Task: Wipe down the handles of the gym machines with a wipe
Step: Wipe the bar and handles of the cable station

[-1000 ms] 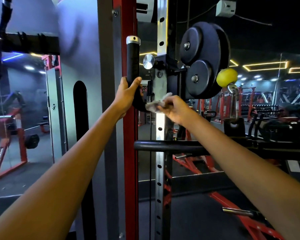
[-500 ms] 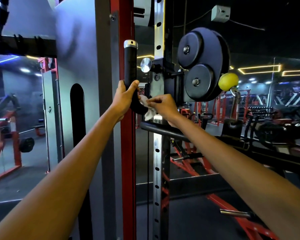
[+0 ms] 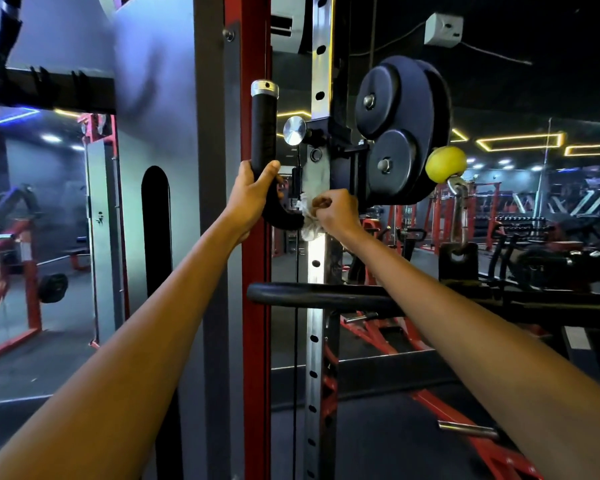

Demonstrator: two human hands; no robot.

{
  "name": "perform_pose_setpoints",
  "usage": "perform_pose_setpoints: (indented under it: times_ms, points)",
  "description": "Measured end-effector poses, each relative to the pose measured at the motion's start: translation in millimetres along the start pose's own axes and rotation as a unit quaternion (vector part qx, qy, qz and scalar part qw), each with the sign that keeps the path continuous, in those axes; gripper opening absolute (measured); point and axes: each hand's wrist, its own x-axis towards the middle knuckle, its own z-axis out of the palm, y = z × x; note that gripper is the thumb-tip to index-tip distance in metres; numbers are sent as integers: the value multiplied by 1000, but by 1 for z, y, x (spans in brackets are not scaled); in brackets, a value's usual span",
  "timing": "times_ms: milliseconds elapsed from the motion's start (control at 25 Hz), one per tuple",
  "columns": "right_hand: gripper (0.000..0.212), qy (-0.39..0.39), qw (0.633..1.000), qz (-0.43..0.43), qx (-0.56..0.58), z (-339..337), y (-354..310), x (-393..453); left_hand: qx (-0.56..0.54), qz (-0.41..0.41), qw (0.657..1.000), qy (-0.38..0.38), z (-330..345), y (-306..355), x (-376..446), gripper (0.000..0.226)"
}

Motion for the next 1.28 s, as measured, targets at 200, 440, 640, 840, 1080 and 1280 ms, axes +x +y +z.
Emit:
perform_pose_setpoints:
  times_ms: [200, 440, 640, 840, 1080, 1280]
  points:
    - [15, -78, 994, 16, 68, 3, -20, -3, -10, 2, 1000, 0, 0, 0, -1, 17]
    - [31, -53, 995, 29, -75, 1, -13, 9, -8, -9, 1000, -12, -2, 0, 1, 20]
    - [11, -115, 992, 57, -3, 1, -35, 8, -4, -3, 1000, 2, 0, -1, 0, 19]
    - [18, -99, 991, 58, -71, -5, -27, 13, 7, -9, 1000, -4, -2, 1, 1, 21]
    - [17, -91, 984, 135, -65, 5, -42, 18, 11, -16, 1000, -11, -2, 3, 1, 15]
    - [11, -118, 989, 81, 22, -4, -44, 1, 28, -18, 999, -17, -3, 6, 1, 21]
